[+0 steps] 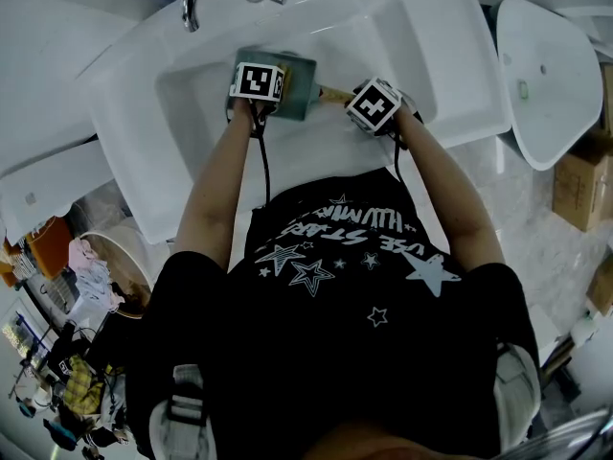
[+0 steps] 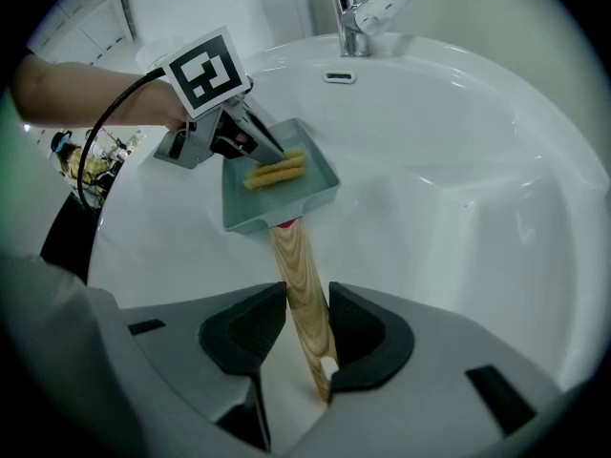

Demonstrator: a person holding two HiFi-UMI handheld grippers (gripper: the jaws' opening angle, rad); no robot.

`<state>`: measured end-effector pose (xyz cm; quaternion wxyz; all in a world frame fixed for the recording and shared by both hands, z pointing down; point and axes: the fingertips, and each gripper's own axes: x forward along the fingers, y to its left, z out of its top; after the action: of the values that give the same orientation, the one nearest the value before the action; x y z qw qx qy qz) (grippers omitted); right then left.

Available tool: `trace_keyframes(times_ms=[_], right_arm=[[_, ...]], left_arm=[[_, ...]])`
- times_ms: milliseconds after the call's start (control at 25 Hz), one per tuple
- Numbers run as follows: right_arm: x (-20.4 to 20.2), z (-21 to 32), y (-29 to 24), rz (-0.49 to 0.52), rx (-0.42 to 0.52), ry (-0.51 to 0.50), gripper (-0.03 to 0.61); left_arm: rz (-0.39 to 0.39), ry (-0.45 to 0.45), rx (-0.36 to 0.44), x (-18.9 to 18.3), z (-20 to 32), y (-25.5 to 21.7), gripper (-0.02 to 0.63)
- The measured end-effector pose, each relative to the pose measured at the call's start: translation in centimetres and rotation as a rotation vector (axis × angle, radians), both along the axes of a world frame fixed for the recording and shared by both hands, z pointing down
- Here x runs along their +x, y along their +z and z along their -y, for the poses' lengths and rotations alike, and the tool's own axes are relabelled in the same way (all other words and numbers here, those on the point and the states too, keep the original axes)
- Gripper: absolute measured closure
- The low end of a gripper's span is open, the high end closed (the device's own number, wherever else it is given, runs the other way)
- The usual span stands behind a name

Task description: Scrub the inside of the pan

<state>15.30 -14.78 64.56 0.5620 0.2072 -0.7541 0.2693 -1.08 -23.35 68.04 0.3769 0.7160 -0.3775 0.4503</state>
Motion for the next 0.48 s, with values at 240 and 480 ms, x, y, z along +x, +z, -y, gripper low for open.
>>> trace_keyframes(times_ms=[240, 480], right_arm=[[0.5, -0.1, 0.2, -0.006, -0.001, 0.004, 0.442], [0.5, -0.2, 0.2, -0.012, -0.002, 0.009, 0.442]], left_arm=[[0.046, 0.003, 0.040, -1.7, 0.6, 1.0, 0.571], [0.123, 0.004, 0.070, -3.2, 0.9, 0.4, 0.571]])
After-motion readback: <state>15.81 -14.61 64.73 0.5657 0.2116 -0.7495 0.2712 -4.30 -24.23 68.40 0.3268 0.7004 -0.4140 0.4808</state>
